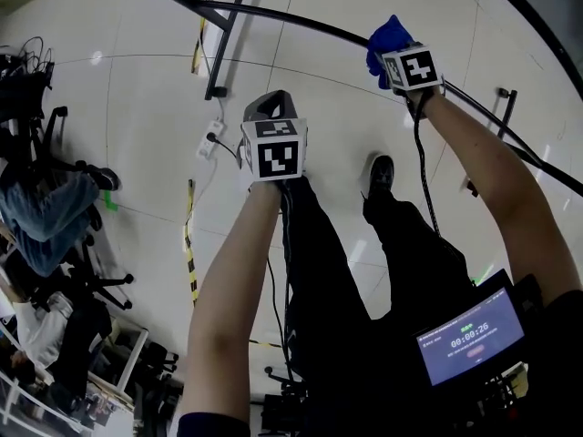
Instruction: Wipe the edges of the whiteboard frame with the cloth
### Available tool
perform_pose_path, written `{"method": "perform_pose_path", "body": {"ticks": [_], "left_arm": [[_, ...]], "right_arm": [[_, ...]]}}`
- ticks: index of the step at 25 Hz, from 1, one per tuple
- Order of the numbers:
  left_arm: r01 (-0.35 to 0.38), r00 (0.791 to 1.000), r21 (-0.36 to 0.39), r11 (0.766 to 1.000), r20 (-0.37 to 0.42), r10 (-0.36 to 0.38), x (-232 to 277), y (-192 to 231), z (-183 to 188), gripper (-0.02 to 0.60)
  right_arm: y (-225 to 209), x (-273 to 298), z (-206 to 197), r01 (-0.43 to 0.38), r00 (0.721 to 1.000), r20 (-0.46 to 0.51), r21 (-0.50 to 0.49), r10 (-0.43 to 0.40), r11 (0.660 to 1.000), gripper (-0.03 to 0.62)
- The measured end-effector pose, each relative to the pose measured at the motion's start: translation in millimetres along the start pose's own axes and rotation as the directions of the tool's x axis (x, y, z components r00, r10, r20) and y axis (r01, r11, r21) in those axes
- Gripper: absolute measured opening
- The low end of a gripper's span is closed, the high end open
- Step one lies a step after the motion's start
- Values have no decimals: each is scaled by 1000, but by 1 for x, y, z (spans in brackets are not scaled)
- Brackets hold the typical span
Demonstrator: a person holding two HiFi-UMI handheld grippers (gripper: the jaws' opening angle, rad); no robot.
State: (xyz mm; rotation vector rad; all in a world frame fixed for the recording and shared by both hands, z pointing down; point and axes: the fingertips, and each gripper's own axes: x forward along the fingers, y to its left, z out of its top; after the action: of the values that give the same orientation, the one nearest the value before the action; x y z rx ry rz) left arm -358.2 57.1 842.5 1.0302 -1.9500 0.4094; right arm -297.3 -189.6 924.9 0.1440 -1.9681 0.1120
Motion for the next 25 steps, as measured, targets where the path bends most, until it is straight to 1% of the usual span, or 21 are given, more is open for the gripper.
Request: {"method": "perform_pose_path", "body": {"ticks": [6,12,16,25], "left_arm": [[6,1000,-51,999,6,-5,-15,14,1,5],[-3,1000,-98,995,-9,3,-17,37,-9,5],[-9,1000,-119,993,-13,8,-18,51,-13,5],[-13,1000,-144,990,-13,11,-24,82,-10,5]], "right_arm": [[16,-7,31,-1,1000,-14,-21,0,1000,190],[28,-2,46,6,1000,-26,-57,-8,998,190],[39,3,57,-1,1000,-27,-68,-1,998,190],[78,18,100,-21,1000,-25,-116,18,993,189]]}}
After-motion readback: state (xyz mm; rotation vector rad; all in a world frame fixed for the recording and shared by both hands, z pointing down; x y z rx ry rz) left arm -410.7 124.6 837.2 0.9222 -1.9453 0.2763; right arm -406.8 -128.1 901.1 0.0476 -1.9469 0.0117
